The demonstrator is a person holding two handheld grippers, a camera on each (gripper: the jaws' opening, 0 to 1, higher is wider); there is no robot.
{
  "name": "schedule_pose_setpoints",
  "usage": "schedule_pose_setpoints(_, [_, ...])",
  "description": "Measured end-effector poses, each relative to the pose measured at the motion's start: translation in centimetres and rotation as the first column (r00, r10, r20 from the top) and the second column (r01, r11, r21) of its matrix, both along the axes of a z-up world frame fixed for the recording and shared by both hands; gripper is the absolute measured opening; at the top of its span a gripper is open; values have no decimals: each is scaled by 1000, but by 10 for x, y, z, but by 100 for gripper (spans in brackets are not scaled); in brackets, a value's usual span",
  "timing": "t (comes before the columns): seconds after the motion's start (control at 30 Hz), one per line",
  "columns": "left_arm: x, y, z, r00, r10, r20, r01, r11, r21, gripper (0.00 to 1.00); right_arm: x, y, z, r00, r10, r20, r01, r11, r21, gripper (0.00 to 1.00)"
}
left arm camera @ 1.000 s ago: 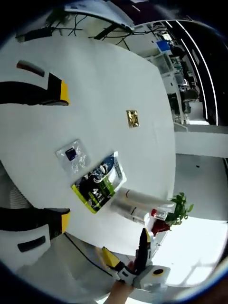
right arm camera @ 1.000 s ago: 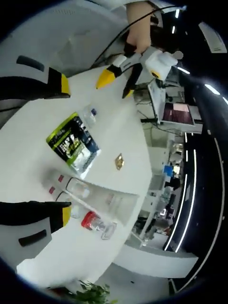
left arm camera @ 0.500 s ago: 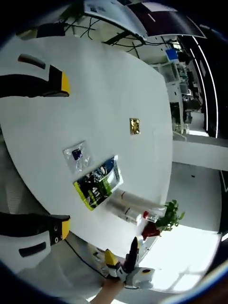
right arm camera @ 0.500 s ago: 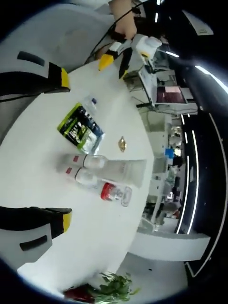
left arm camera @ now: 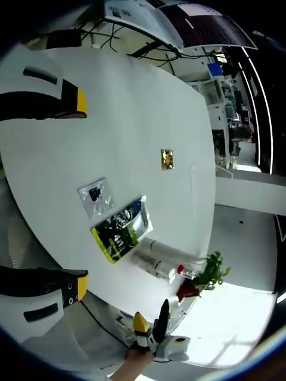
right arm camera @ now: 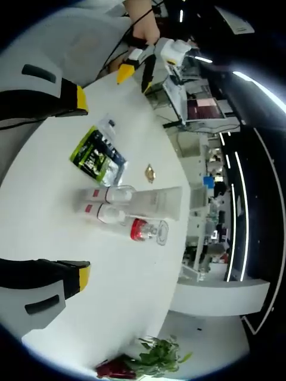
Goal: Arrange the skincare products in the storage area until every visible bottle or jar stands upright without overlapping.
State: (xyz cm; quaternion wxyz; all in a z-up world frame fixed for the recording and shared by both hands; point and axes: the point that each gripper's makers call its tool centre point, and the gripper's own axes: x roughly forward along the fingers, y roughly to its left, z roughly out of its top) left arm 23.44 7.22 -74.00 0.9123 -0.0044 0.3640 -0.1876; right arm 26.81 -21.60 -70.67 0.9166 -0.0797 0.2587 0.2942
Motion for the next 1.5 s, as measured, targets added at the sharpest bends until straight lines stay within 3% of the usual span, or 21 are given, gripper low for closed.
schedule_pose_setpoints(0.53, [28,-7,-5,999,-20,-33,22,999,42,98,-2,0,-8,999,3,-37,-3,1000,-3,99])
schedule_pose_setpoints(0.97, [86,-18,-16,995,-56,-77,63,994,86,93,-4,2,-14,998,9,-67,-9,1000,-7,99])
schedule_pose_setpoints(1.37, [145,-24,-38,991,-55,-124,67,993,97,90,-5,2,-21,995,4,-99,-5,1000,-14,99])
schedule_pose_setpoints(1.5, [151,-26,-43,988,-57,-145,74,991,110,89,-6,2,-23,994,1,-111,-3,1000,-18,99])
